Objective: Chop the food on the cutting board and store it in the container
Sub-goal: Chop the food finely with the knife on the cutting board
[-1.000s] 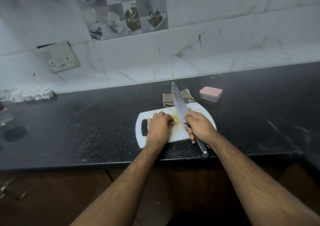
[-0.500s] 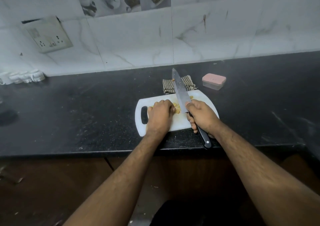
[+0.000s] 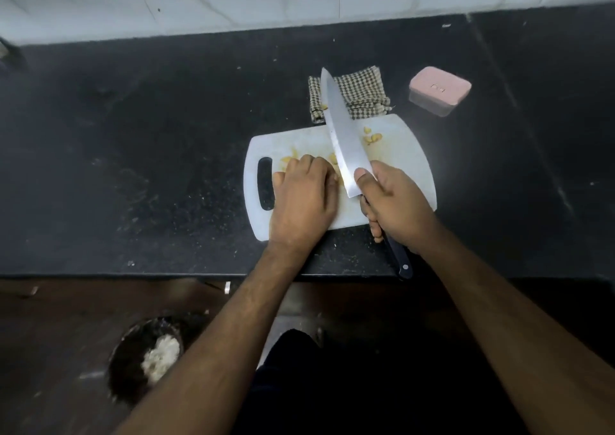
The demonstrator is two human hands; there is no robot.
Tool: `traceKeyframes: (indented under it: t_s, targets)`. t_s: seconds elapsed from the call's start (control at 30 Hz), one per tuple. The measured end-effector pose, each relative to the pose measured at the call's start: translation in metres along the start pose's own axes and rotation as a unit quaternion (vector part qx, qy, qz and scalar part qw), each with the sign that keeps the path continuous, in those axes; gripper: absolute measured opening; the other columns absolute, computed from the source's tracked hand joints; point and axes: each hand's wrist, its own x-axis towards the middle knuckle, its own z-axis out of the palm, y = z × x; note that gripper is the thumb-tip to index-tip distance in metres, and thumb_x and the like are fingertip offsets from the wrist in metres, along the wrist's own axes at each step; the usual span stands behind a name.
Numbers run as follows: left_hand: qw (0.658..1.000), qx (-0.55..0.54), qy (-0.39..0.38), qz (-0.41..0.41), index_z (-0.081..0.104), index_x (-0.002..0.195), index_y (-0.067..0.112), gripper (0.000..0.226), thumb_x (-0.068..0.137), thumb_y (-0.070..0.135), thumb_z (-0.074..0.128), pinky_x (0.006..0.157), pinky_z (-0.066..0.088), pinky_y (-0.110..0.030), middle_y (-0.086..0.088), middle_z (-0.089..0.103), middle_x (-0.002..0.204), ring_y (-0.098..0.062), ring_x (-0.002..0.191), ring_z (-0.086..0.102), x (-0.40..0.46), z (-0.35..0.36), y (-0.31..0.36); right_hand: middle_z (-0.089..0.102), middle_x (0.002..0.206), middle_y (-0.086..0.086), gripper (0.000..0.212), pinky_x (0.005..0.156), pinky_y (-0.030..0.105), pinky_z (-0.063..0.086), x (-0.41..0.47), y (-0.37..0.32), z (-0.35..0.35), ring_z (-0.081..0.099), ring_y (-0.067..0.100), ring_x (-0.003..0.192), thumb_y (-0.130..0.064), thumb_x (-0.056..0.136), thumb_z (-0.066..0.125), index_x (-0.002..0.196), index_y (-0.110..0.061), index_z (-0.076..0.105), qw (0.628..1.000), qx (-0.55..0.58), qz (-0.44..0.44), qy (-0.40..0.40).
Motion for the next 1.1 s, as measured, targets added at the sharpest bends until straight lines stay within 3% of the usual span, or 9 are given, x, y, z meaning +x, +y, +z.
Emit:
traceKeyframes:
  t_s: [0.3,0.47,0.73,0.93,1.1]
  targets:
    - [0.999,-0.026,-0.029,0.002,0.063,0.104,0.017,0.008,0.099,0.018,0.056,0.075,0.024,-0.034,0.002,0.06,0.096,-0.021,0.088,0.052,-0.001,-0.007,0.001,0.051,0.055,0.003,0.028,0.04,0.041,0.049,0.0,-0.008,-0.002,0.048,0.022,0.036,-0.031,0.109,0.038,0.103,-0.012,0.057,1.0,-0.008,0.015,-0.005]
    - [0.999,-0.045,-0.014,0.008,0.062,0.111,0.019,0.018,0.096,0.013,0.055,0.079,0.025,-0.034,0.004,0.063,0.1,-0.018,0.092,0.054,-0.001,-0.005,-0.001,0.051,0.054,0.006,0.028,0.038,0.035,0.046,-0.001,-0.007,0.0,0.047,0.022,0.036,-0.028,0.11,0.039,0.092,-0.012,0.054,0.999,0.022,-0.001,0.027]
    - [0.999,-0.02,-0.024,0.039,0.072,0.114,0.026,0.028,0.096,0.017,0.052,0.081,0.023,-0.034,0.004,0.053,0.096,-0.021,0.095,0.052,-0.004,-0.003,-0.004,0.049,0.057,0.005,0.034,0.04,0.031,0.043,-0.009,-0.001,0.004,0.044,0.018,0.04,-0.033,0.108,0.04,0.102,-0.001,0.052,0.997,0.06,0.002,0.044]
    - [0.999,-0.014,-0.025,0.026,0.071,0.111,0.023,0.025,0.095,0.016,0.053,0.085,0.024,-0.033,0.004,0.059,0.103,-0.02,0.1,0.055,-0.007,-0.008,0.002,0.05,0.057,0.003,0.028,0.041,0.03,0.042,-0.014,0.0,0.009,0.045,0.017,0.041,-0.034,0.107,0.043,0.086,-0.015,0.048,0.994,0.071,-0.007,0.078]
    - [0.999,-0.016,-0.033,0.009,0.068,0.107,0.021,0.02,0.094,0.016,0.052,0.092,0.031,-0.038,0.005,0.058,0.101,-0.02,0.101,0.054,-0.023,-0.015,0.008,0.052,0.057,0.003,0.027,0.042,0.031,0.044,-0.028,-0.002,0.015,0.047,0.017,0.04,-0.034,0.107,0.041,0.087,-0.021,0.052,0.995,0.039,-0.015,0.086]
